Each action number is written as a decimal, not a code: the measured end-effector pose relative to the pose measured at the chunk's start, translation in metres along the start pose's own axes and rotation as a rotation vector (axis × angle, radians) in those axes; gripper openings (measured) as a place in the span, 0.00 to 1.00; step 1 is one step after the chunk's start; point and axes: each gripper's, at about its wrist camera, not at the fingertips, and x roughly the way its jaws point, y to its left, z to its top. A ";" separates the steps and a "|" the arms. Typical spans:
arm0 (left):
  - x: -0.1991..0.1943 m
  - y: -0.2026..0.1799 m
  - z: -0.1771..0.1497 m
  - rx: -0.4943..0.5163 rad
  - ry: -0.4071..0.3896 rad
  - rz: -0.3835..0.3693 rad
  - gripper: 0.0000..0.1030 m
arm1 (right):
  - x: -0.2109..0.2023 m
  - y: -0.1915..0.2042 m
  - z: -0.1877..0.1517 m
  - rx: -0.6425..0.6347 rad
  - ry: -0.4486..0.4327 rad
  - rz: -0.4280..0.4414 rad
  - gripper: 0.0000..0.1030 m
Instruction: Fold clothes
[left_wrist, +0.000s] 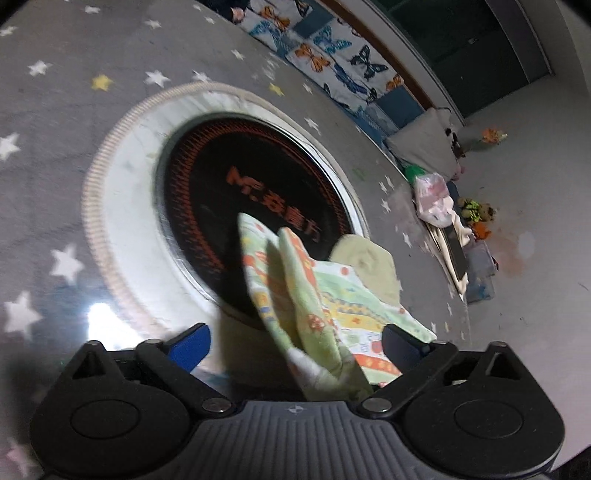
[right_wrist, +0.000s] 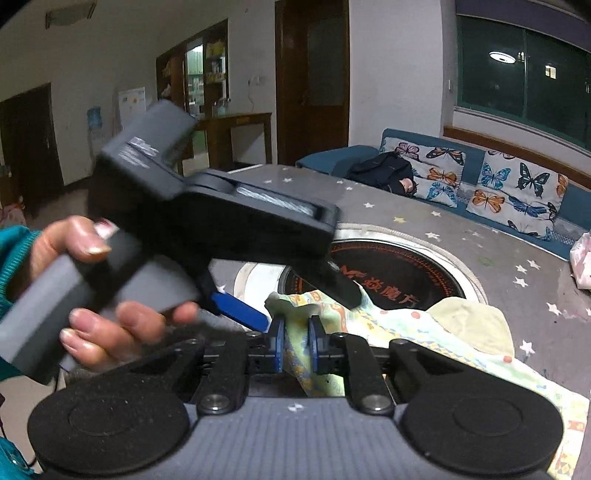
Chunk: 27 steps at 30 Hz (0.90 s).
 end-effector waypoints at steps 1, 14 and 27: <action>0.005 -0.001 0.001 -0.005 0.014 -0.005 0.83 | -0.002 0.000 -0.001 0.005 -0.003 0.002 0.12; 0.032 0.004 -0.004 -0.022 0.073 -0.014 0.18 | -0.016 -0.016 -0.022 0.070 -0.007 0.009 0.22; 0.028 -0.018 -0.012 0.163 0.016 0.065 0.18 | -0.047 -0.157 -0.067 0.364 0.053 -0.395 0.43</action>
